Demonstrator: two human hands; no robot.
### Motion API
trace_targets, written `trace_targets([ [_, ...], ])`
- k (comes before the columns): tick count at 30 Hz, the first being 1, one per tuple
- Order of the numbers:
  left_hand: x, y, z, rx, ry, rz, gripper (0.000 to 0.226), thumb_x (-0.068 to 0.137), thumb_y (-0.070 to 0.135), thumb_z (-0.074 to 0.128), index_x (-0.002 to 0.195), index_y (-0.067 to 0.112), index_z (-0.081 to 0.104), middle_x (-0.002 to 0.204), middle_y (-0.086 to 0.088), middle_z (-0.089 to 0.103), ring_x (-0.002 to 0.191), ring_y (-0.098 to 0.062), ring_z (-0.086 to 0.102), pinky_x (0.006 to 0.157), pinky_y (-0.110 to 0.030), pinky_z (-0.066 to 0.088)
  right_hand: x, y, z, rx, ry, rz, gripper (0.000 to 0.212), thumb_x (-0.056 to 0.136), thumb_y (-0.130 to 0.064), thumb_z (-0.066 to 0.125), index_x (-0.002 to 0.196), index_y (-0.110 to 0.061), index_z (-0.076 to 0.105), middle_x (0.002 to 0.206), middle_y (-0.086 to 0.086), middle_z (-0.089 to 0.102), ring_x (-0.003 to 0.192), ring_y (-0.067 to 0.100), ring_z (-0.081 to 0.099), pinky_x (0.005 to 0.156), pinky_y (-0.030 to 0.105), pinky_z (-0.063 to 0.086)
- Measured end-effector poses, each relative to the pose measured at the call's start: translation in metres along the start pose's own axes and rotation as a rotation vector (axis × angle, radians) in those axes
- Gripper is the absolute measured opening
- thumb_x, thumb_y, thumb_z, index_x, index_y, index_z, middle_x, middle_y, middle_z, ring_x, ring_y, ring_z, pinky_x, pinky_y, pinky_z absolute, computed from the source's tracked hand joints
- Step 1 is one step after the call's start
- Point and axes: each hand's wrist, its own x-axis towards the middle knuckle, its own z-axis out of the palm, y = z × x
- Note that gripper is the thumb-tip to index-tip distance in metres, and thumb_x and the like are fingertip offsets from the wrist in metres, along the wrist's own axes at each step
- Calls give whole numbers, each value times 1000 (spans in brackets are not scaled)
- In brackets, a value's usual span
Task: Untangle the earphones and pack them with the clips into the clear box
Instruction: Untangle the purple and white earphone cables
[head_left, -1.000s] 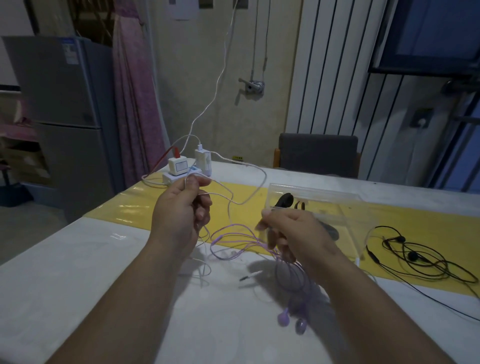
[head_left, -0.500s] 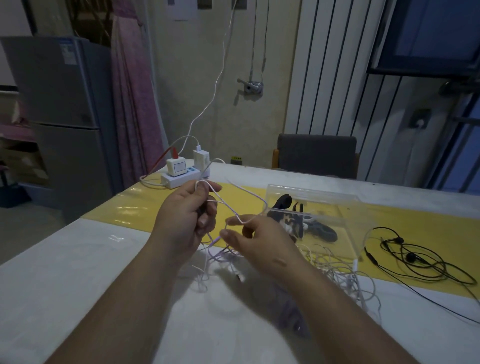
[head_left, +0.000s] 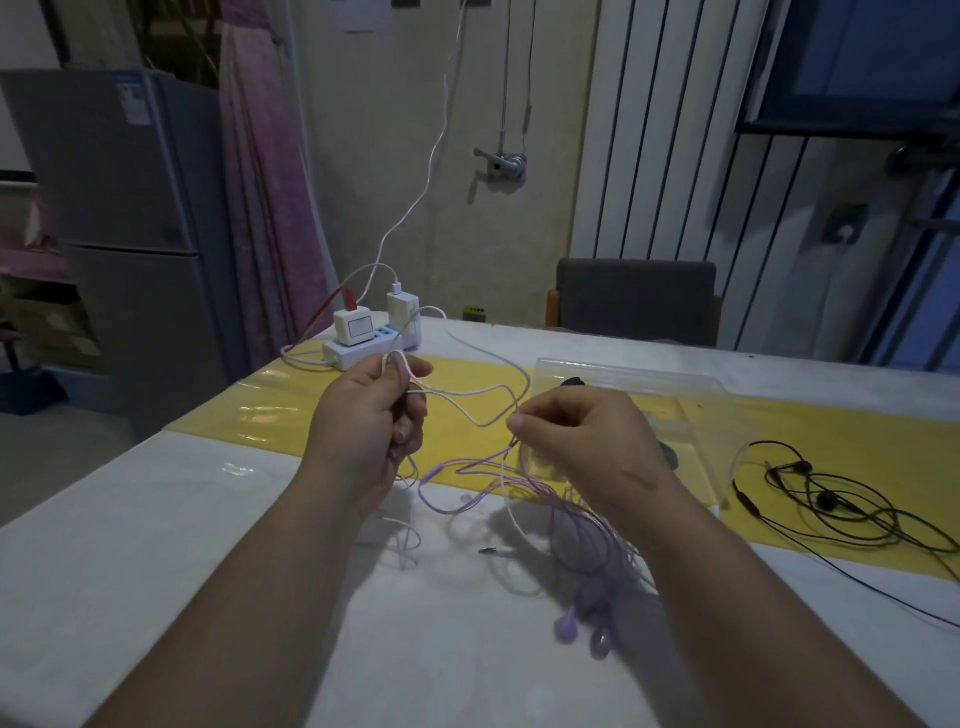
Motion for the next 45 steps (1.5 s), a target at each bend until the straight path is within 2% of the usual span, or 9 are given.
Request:
trace_targets([
  [5, 0, 1, 0, 21, 3, 3, 27, 103, 18, 41, 85, 8, 58, 51, -2, 48, 35, -8, 28, 39, -16, 19, 0, -5, 6, 70, 259, -89, 10, 80, -39, 63, 79, -29, 65, 68, 0, 65, 69, 24, 63, 70, 49, 57],
  [7, 0, 1, 0, 22, 12, 3, 27, 103, 16, 41, 84, 9, 58, 52, -2, 48, 36, -8, 28, 39, -16, 20, 0, -7, 5, -11, 324, -117, 9, 85, -27, 61, 77, -24, 57, 62, -3, 56, 60, 13, 53, 62, 34, 49],
  [13, 0, 3, 0, 23, 24, 8, 28, 103, 14, 40, 83, 10, 59, 53, -2, 48, 37, -9, 27, 40, -18, 19, -1, -3, -4, -108, 382, -74, 17, 81, -7, 53, 73, -17, 42, 52, -6, 43, 48, 5, 42, 45, 19, 30],
  [17, -1, 2, 1, 25, 5, 3, 28, 103, 14, 40, 82, 10, 58, 52, -2, 48, 36, -9, 28, 40, -18, 18, -1, -2, -4, -76, 326, -108, 24, 76, -6, 56, 68, -18, 36, 49, -9, 36, 47, 8, 33, 44, 19, 26],
  [22, -1, 2, 1, 28, -14, 3, 28, 103, 14, 39, 83, 9, 57, 51, -2, 47, 36, -9, 27, 40, -16, 18, -3, 1, 5, -35, 247, -119, 18, 76, -23, 48, 88, -36, 50, 66, 6, 63, 72, 35, 62, 69, 54, 55],
  [26, -1, 2, 2, 31, -24, 0, 28, 103, 13, 39, 84, 9, 58, 52, -2, 47, 36, -9, 27, 40, -16, 19, -1, 5, 7, -96, 290, -104, 30, 79, -27, 42, 98, -40, 61, 78, -5, 70, 85, 22, 67, 80, 50, 55],
  [34, -1, 1, 2, 33, -29, 0, 28, 103, 15, 40, 83, 8, 58, 52, -2, 47, 36, -9, 28, 41, -16, 19, 3, 10, 11, 96, 193, -78, 32, 84, -6, 47, 83, -26, 72, 71, -12, 70, 59, 3, 56, 69, 38, 53],
  [39, -2, 1, 3, 34, -22, 14, 27, 103, 17, 41, 85, 7, 59, 53, -3, 47, 37, -9, 27, 42, -18, 17, 0, 7, 11, 183, 50, -152, 40, 79, -12, 50, 106, -38, 66, 109, -14, 71, 87, 10, 60, 71, 36, 49],
  [45, -1, 1, 2, 29, -27, 24, 25, 102, 16, 43, 86, 6, 59, 49, -1, 47, 36, -8, 28, 41, -18, 19, -2, 9, 12, 83, -73, -230, 53, 81, -3, 54, 114, -44, 58, 119, -21, 65, 112, 9, 57, 80, 27, 48],
])
